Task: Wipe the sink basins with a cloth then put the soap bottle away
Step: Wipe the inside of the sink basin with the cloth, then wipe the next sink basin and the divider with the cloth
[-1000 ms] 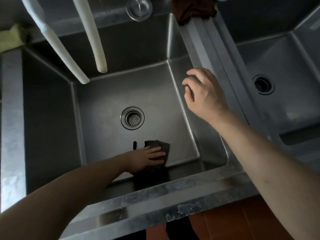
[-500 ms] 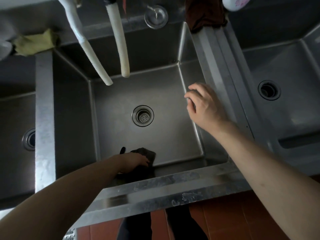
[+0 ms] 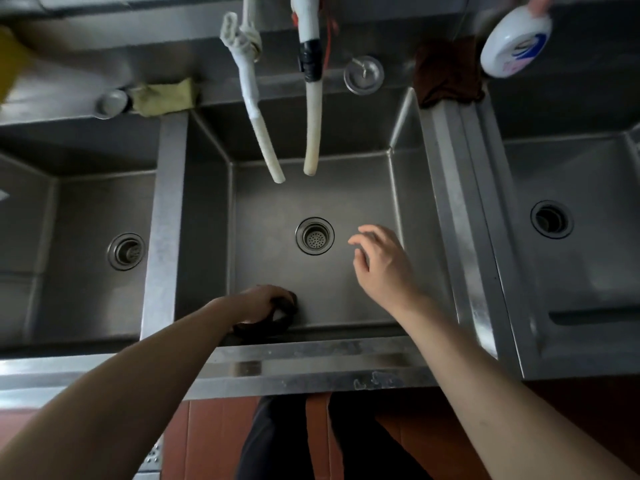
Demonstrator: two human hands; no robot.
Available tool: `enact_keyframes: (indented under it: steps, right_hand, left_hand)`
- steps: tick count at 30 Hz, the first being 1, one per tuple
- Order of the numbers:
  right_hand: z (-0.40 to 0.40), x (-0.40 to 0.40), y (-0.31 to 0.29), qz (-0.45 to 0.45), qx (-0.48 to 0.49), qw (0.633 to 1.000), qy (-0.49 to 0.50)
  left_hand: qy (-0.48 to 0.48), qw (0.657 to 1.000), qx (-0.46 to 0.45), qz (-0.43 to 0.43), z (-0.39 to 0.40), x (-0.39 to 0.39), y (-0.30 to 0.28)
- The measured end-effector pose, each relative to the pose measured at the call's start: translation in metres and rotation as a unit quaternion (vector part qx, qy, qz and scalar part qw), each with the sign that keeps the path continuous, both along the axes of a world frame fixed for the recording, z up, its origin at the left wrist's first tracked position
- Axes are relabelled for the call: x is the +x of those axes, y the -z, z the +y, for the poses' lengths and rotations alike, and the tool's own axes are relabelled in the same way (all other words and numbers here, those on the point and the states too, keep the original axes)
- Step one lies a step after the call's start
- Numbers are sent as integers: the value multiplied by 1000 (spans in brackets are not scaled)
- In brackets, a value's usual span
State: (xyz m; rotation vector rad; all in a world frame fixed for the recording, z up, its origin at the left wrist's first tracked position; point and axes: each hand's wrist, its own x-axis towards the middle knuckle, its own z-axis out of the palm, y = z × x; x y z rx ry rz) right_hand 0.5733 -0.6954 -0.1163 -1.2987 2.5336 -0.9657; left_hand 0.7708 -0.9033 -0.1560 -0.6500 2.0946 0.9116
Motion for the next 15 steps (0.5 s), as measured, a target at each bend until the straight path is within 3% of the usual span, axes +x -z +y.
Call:
enact_keyframes:
  steps: [3,6,10,15]
  right_hand:
    - [-3,13,-11,-28,6,1000,-6]
    - [-7,26,-27,-64,16,998,-10]
    - [-18,39,-47,-114,34,992,-42]
    - [-34,53,-75,-206,42,977,-20]
  left_hand:
    - [-133,989,-6,62,-8,8,-22]
    - [-272,951,11,148,-7,14,-48]
    - [-445,861,125,213,6,23,-83]
    - [-569,749,219,259,23,28,-123]
